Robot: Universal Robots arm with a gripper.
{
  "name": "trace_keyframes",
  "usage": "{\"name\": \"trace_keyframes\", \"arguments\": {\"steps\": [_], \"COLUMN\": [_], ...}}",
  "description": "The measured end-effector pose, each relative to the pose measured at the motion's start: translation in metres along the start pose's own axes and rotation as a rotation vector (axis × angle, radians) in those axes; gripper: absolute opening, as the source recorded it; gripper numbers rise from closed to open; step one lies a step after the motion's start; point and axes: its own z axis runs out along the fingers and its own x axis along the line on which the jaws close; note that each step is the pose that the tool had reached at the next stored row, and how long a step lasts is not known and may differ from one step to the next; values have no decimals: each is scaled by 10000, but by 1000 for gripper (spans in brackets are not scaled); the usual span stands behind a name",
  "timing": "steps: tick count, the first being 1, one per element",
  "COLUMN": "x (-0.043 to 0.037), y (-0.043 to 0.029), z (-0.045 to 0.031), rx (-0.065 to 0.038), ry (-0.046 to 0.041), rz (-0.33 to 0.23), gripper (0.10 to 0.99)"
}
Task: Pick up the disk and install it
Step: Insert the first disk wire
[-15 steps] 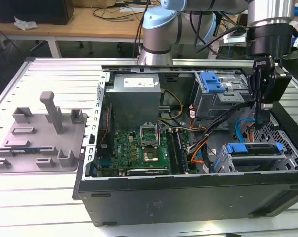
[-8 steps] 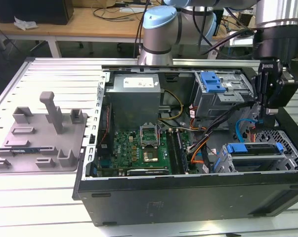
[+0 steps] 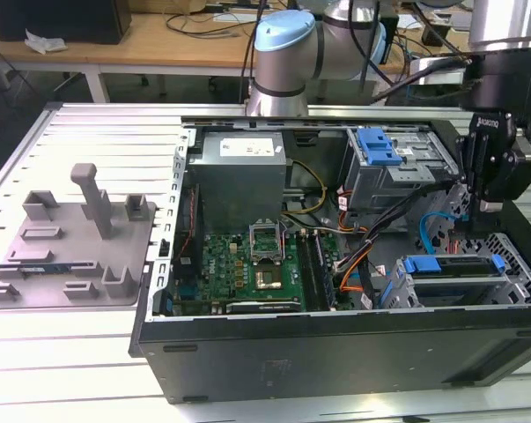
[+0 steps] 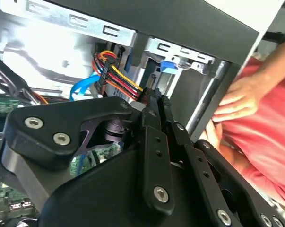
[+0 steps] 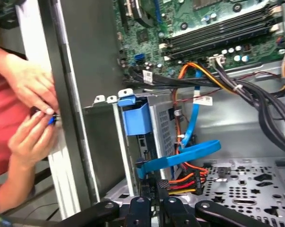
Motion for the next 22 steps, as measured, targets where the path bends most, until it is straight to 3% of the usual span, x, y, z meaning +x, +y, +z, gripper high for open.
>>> {"name": "trace_keyframes", "arguments": {"steps": [1,3,4,6,8,9,10,11,13,17,20,22], "x": [30,63,85,135,164,190,239,267,300,414,451,465], "y": [-5,-11,-15,-23,-29,-33,-42,-47,-52,-71,-79,-88], "z": [6,10,14,23,28,31,35,44,57,108,126,134], "rx": [-37,-80,-112,-191,-244,-295,-364,-384,-408,-507,-530,-522], "ry": [-227,-470,-647,-1086,-1380,-1662,-2042,-2158,-2284,-2829,-2968,-3007], "rz": [14,24,32,51,63,75,91,96,101,124,123,58], "gripper": [169,169,169,169,169,169,169,169,169,169,169,169]}}
